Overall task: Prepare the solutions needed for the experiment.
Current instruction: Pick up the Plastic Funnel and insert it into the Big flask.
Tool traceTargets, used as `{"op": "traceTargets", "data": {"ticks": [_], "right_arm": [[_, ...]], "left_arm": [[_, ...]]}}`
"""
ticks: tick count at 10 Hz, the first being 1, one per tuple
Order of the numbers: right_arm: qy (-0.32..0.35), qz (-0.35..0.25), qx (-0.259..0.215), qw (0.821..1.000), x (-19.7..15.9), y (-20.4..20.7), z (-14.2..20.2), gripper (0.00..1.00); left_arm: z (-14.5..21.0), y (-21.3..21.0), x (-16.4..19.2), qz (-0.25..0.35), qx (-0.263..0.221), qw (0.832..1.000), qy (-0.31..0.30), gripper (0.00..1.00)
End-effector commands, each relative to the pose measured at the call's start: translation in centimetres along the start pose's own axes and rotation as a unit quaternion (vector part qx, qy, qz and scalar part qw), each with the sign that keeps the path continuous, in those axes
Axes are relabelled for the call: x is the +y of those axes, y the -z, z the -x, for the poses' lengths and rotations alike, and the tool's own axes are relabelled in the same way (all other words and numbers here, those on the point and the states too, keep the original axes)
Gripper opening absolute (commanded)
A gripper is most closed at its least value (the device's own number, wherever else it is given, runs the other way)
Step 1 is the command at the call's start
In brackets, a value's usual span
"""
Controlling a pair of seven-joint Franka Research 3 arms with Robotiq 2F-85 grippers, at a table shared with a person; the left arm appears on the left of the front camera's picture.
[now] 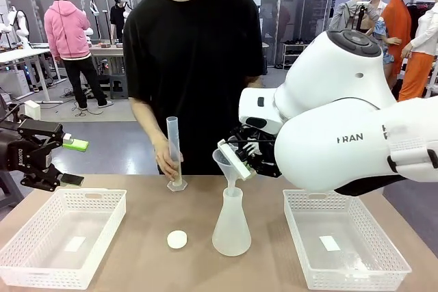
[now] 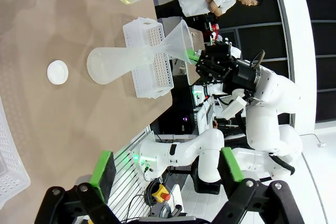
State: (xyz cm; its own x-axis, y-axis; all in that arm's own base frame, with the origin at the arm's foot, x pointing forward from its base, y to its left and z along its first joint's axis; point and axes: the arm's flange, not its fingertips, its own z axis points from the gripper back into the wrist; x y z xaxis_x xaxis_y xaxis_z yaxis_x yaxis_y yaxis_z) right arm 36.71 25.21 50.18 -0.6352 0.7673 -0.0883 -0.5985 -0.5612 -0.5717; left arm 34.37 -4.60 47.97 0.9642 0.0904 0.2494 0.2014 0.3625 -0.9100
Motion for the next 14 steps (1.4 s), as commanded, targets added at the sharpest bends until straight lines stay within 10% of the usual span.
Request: {"op": "traceTargets", "data": {"ticks": [1,5,11,14], "right_arm": [[-0.001,0.002,-0.013,1.000,0.4,0.8,0.4,0.04],[0.005,-0.007,-0.015,1.000,0.6,1.7,0.6,0.04],[0.012,-0.010,-0.020,1.000,0.8,2.1,0.4,0.60],[0.015,-0.018,-0.008,1.000,0.7,1.8,0.2,0.65]], "left_arm": [[0.1,0.2,-0.2,0.013,-0.003,1.000,0.007,1.00],[0.1,0.2,-0.2,0.013,-0.003,1.000,0.007,1.00],[0.1,0.2,-0.2,0.013,-0.003,1.000,0.007,1.00],[0.1,0.2,-0.2,0.013,-0.003,1.000,0.007,1.00]]}}
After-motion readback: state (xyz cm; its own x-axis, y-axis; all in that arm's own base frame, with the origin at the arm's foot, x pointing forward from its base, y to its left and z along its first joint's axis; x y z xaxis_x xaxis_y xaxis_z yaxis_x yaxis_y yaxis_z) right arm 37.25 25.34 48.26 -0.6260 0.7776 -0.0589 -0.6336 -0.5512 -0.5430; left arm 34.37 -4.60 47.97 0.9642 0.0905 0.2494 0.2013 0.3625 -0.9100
